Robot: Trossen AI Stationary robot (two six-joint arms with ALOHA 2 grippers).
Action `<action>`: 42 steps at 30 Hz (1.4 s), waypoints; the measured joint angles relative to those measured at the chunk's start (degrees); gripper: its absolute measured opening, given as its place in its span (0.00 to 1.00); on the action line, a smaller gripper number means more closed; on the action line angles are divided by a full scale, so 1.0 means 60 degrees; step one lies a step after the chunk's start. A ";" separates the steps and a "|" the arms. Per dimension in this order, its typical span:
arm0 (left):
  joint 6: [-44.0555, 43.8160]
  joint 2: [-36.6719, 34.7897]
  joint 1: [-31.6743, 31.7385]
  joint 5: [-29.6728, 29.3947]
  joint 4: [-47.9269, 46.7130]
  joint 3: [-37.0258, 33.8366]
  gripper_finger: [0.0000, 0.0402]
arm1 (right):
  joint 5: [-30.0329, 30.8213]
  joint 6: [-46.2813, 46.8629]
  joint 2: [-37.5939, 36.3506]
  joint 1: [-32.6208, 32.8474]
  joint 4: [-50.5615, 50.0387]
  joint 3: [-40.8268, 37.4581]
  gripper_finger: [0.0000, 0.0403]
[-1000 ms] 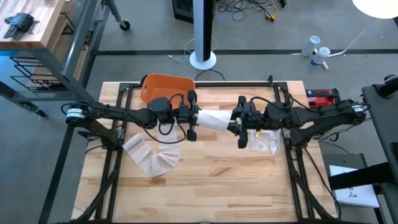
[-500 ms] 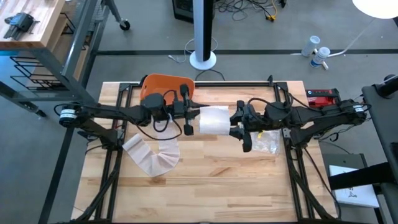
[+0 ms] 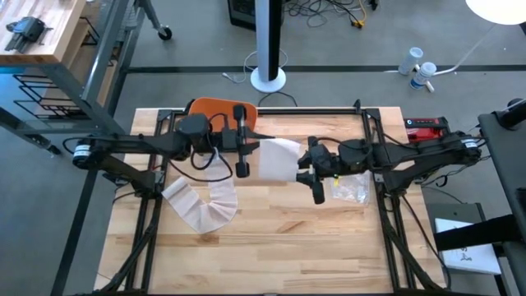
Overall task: Roll bandage
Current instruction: Roll the right white bandage
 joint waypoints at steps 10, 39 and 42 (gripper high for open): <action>0.0325 -0.0033 -0.0455 -0.0618 -0.1393 0.1367 0.00 | 0.0436 -0.1839 0.0183 0.0155 0.0554 -0.0014 0.30; 0.0438 0.0320 -0.0228 -0.2530 -0.4810 0.1110 0.00 | 0.0699 -0.3458 0.0080 0.1563 0.3089 -0.0069 0.30; 0.0273 0.0320 -0.0367 -0.2532 -0.5389 0.1044 0.00 | 0.1387 -0.3685 -0.0096 0.1563 0.2845 -0.0031 0.30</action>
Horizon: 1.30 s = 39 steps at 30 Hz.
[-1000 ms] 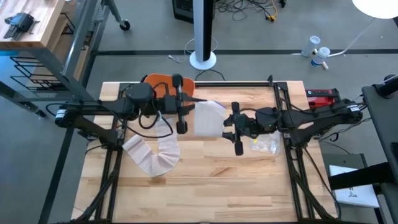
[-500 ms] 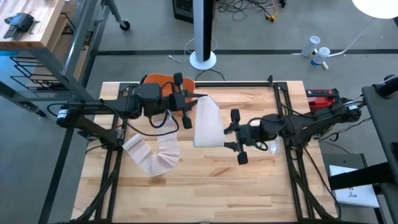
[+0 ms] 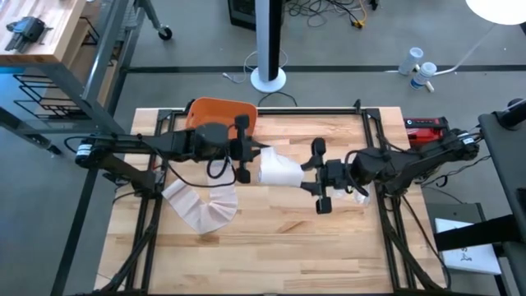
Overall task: Roll bandage
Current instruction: Roll the right white bandage
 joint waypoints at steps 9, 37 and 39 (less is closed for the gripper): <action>-0.0326 0.0000 -0.0634 -0.0067 -0.0262 -0.0051 0.00 | 0.0734 -0.0863 -0.0277 -0.0180 -0.0370 0.0034 0.30; -0.2309 -0.0310 -0.1341 0.0964 0.0229 -0.0080 0.00 | 0.2089 -0.5242 0.0407 -0.0350 0.0115 -0.0088 0.30; -0.2542 -0.0437 -0.1341 0.0975 0.0229 -0.0080 0.00 | 0.2190 -0.5327 0.0407 -0.0353 0.0096 -0.0143 0.30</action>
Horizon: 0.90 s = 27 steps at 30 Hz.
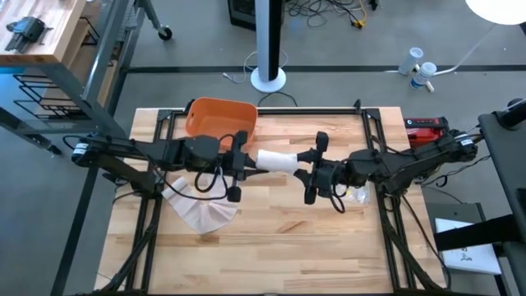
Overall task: Roll bandage
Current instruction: Roll the right white bandage
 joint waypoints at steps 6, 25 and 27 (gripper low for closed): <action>-0.1243 -0.0141 0.0022 0.1213 0.0007 0.0000 0.00 | 0.0173 -0.0121 0.0000 -0.0203 0.0055 -0.0059 0.30; -0.2111 0.0026 0.0023 0.1129 -0.0022 -0.0091 0.00 | 0.0269 0.0588 0.0004 -0.0474 0.0299 -0.0095 0.30; -0.2189 0.0026 0.0025 0.1140 -0.0007 -0.0133 0.01 | 0.0153 0.0468 0.0004 -0.0474 0.0253 -0.0097 0.30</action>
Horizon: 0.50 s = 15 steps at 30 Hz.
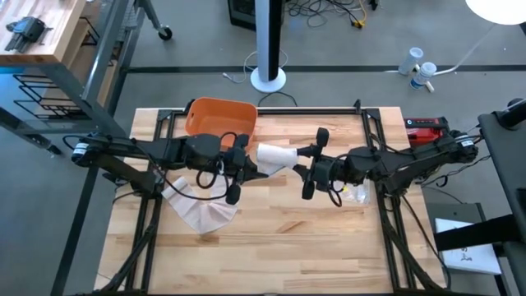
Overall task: Roll bandage
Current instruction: Roll the right white bandage
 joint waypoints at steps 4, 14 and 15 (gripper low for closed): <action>-0.0153 0.0011 0.0007 0.0000 0.0113 -0.0031 0.01 | 0.0029 -0.0417 0.0066 -0.0007 -0.0266 -0.0058 0.30; -0.0749 0.0013 0.0018 -0.0782 0.0652 -0.0049 0.02 | 0.0205 -0.0267 0.0419 -0.0022 -0.0210 -0.0104 0.30; -0.0729 0.0015 0.0018 -0.0783 0.0661 -0.0049 0.03 | 0.0190 -0.0193 0.0419 -0.0022 -0.0241 -0.0104 0.30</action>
